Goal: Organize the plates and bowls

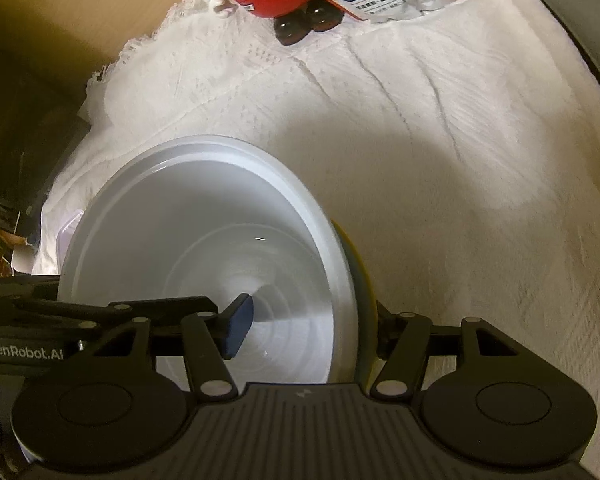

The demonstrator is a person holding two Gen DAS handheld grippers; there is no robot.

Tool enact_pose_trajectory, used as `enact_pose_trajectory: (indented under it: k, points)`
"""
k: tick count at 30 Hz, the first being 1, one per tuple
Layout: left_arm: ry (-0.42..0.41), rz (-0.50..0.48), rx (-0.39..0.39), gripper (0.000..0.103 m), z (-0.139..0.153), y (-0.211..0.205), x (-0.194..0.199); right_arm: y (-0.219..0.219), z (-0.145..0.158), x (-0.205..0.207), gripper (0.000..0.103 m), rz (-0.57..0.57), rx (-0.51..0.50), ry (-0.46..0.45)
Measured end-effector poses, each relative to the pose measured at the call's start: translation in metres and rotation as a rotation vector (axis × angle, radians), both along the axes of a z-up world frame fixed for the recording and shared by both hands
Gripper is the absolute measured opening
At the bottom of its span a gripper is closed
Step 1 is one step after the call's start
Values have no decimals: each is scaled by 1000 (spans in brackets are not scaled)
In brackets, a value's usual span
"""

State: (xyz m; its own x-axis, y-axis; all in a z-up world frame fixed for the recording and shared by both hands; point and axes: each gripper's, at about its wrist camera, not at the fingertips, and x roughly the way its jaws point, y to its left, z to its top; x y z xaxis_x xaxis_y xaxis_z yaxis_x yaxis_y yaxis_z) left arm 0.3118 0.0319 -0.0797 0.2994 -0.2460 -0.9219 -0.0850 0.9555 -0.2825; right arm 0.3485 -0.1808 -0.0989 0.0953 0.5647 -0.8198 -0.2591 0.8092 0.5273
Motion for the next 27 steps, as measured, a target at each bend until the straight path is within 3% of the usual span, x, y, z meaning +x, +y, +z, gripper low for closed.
enact_pose_trajectory:
  k: [11,17,23,27]
  points:
    - [24,-1,-25,70,-8,8,-2,-3,14,1,58,12,8,-45]
    - [33,10,-29,70,-13,10,-7,2,-1,-1,58,17,-2,14]
    - [30,-6,-12,72,-13,8,-7,-1,-9,2,58,-1,61,75]
    - [32,1,-11,72,-15,7,-6,3,-7,0,55,14,49,71]
